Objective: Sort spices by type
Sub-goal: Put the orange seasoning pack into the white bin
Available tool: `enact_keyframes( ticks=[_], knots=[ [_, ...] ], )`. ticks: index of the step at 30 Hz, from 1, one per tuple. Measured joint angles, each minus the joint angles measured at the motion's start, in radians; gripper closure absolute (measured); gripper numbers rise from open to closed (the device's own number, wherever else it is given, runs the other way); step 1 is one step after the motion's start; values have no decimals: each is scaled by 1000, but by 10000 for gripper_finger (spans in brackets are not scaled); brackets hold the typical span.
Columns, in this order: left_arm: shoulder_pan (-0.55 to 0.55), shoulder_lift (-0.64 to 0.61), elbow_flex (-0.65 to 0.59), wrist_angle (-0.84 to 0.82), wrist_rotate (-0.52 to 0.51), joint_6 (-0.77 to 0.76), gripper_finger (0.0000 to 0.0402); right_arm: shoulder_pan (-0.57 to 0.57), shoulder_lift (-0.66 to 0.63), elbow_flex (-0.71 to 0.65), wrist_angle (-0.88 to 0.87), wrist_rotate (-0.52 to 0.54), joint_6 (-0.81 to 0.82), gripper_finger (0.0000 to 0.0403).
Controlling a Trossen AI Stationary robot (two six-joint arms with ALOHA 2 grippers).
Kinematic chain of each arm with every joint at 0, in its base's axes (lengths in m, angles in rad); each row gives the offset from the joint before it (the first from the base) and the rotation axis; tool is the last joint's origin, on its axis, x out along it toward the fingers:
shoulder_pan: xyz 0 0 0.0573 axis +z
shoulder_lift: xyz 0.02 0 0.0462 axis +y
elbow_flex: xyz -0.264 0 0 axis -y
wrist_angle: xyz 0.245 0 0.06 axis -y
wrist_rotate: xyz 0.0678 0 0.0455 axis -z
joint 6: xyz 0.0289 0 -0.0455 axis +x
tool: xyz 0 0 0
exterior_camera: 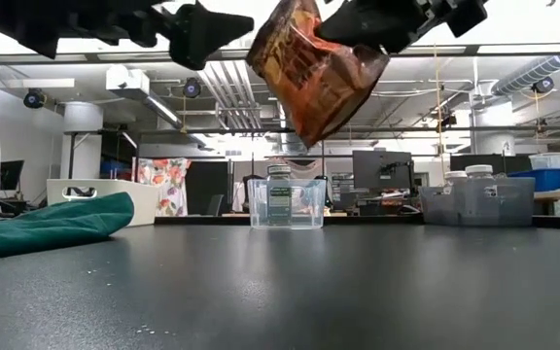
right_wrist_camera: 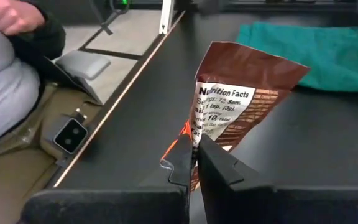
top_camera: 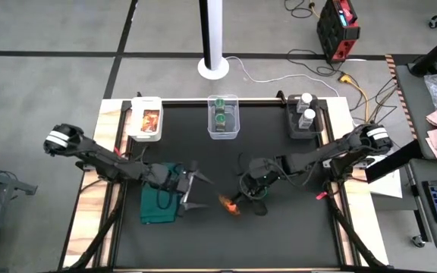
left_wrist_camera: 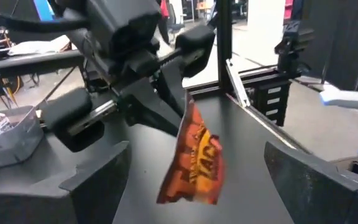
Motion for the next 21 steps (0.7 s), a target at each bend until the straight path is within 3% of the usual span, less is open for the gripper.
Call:
enact_keyframes(
  ticks=[7,12,17,21],
  knots=[
    [19,151,113,-3,0,16,57,-7,3,3,8,-44,5,391],
    [30,216,172,-42,-1,63,85,-6,3,3,6,-53,12,391],
    [30,214,215,-137,-1,66,151,-6,3,2,-6,-53,10,391],
    [30,205,230,-183,-1,70,234,-6,3,1,-4,-53,-11,391]
  ],
)
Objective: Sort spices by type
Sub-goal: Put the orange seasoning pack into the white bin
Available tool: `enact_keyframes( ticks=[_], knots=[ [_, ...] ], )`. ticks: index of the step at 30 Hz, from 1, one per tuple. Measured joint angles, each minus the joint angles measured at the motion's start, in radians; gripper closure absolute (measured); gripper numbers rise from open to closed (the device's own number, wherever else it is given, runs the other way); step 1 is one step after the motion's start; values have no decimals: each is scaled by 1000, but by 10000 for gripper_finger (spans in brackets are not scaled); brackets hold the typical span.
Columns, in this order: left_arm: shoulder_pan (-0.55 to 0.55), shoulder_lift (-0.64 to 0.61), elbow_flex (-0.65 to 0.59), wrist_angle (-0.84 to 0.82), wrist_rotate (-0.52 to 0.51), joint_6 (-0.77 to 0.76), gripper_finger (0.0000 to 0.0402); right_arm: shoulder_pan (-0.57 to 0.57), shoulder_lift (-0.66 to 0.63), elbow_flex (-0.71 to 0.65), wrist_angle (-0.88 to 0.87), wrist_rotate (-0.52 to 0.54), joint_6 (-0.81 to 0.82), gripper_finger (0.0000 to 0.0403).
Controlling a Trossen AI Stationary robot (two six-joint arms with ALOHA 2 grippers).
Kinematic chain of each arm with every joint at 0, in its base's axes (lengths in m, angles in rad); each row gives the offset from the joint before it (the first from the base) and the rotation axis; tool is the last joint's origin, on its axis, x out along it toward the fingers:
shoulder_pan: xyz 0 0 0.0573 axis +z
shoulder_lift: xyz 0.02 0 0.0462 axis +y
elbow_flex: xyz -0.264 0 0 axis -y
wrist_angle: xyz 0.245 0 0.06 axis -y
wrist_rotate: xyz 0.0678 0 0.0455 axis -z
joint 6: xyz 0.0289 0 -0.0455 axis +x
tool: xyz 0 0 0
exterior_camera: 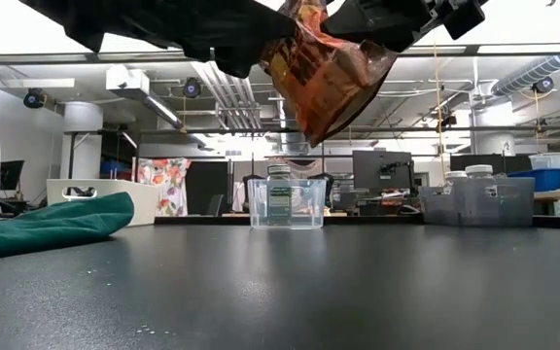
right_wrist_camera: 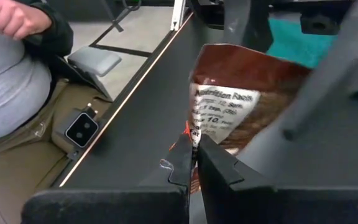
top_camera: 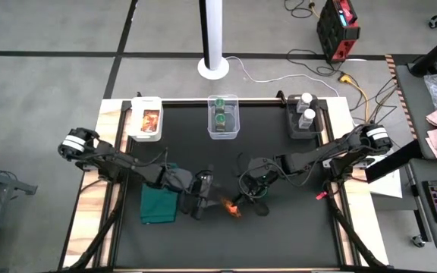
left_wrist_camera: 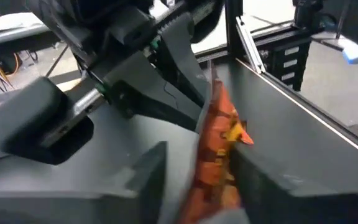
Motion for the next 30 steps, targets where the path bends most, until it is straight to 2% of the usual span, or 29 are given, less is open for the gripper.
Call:
enact_keyframes(
  ticks=[4,6,13,20,25,30],
  knots=[
    [3,0,14,-60,6,10,358,0,0,-1,1,4,-4,391],
    [7,-2,23,-103,7,0,386,-2,0,-2,-3,8,-5,390],
    [8,-33,106,-330,-36,-40,397,-11,-7,-3,-22,51,93,390],
    [10,-109,120,-442,-72,-23,399,-11,-31,4,-111,200,119,390],
    [8,-188,121,-596,-276,-90,400,-7,-32,-6,-238,295,157,390],
    [9,-255,119,-751,-449,-185,400,-9,-62,-3,-330,456,214,390]
  ],
)
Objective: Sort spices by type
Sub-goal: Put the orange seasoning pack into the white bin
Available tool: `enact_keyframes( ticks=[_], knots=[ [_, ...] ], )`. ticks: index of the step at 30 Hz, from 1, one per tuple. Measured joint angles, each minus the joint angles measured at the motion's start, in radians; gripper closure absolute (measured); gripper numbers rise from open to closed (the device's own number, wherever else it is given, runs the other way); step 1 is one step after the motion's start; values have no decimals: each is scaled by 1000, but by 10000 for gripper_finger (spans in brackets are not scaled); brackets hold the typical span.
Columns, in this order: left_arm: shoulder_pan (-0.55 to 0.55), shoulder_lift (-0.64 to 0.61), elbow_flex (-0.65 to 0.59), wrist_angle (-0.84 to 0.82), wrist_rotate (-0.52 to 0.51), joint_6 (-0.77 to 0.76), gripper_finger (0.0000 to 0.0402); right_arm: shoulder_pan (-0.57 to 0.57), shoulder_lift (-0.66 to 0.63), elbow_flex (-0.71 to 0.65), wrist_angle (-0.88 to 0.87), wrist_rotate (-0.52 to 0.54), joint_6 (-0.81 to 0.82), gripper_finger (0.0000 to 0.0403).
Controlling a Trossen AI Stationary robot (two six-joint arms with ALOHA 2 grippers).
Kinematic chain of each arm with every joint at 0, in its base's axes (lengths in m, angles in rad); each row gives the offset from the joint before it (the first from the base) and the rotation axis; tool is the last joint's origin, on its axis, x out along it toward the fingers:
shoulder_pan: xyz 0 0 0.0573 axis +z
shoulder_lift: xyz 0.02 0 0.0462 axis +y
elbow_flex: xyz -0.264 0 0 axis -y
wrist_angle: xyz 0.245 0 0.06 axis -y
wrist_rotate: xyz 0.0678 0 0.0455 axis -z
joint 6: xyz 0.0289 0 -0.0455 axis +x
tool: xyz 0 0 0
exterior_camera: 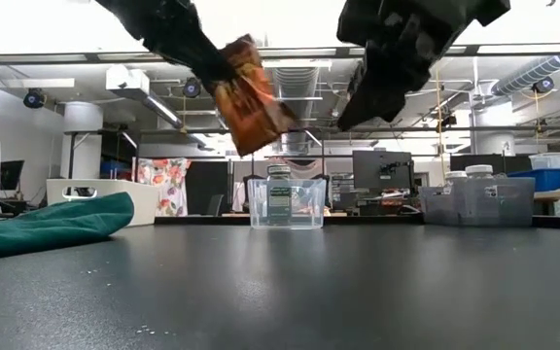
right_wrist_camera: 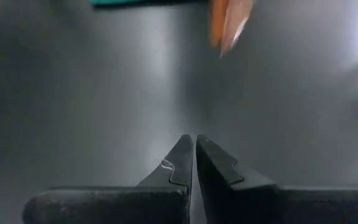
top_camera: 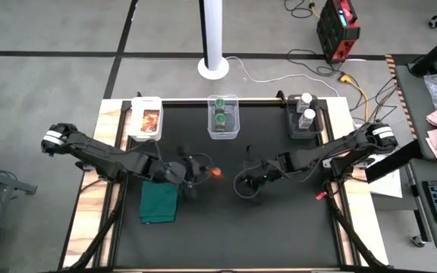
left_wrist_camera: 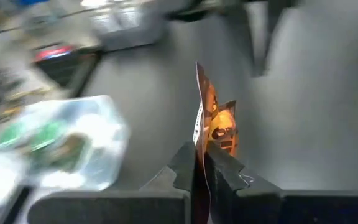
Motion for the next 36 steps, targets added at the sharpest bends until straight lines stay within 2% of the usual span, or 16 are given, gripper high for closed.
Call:
enact_keyframes(
  ticks=[3,9,16,21,28,31,36],
  knots=[
    [4,-36,8,-90,-147,-52,400,0,-10,0,-18,46,27,390],
    [61,-109,58,-289,-368,-168,400,0,-10,0,-15,74,29,390],
    [302,-155,124,-658,-380,-423,401,0,-10,0,-10,182,21,390],
    [532,-169,106,-806,-298,-506,401,0,-10,-3,-3,219,18,390],
    [856,-171,67,-804,-250,-448,401,0,-10,-3,-3,230,17,390],
    [973,-155,63,-786,-140,-353,401,0,-10,-4,0,230,17,390],
    [1098,-112,63,-729,96,-74,401,0,-10,-4,5,230,15,390]
  ],
)
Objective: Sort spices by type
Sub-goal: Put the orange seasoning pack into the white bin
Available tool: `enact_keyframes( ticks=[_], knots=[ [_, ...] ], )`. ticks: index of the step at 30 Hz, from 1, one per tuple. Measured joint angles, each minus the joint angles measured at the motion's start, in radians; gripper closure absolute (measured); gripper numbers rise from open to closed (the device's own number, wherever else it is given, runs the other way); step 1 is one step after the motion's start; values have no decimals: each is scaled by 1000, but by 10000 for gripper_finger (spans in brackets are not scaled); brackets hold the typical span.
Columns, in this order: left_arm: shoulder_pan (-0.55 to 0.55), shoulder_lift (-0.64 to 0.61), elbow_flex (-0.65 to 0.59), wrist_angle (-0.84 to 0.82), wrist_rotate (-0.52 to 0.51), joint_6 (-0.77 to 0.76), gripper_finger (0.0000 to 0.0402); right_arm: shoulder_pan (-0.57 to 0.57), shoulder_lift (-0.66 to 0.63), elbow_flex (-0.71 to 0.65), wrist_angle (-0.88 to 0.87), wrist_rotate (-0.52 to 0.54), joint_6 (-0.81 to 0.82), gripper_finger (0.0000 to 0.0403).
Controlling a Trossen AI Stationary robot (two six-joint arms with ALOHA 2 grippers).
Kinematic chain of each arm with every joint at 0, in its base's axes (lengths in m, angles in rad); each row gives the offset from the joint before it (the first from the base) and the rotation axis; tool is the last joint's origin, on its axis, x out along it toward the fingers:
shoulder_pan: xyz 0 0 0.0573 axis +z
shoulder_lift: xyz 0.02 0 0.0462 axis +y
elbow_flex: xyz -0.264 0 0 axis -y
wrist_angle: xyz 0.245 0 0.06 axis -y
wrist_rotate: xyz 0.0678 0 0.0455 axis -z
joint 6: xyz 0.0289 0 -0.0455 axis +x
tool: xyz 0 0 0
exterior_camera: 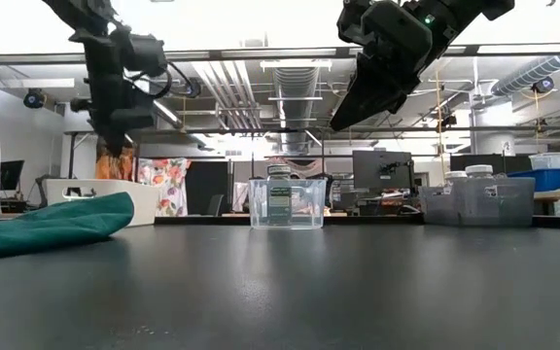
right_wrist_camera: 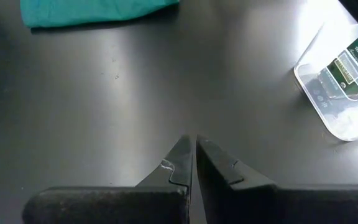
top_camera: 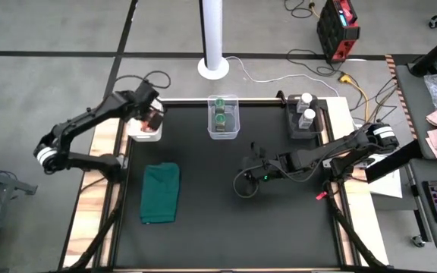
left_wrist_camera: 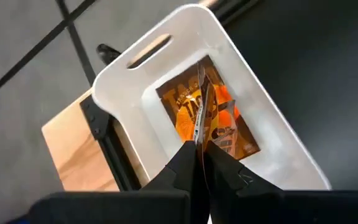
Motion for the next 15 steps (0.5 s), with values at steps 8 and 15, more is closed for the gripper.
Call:
enact_keyframes(
  ticks=[8,15],
  knots=[
    [32,80,10,-6,22,217,401,0,0,0,18,0,0,390],
    [32,117,11,-41,68,412,401,0,0,-2,17,0,0,390]
  ],
)
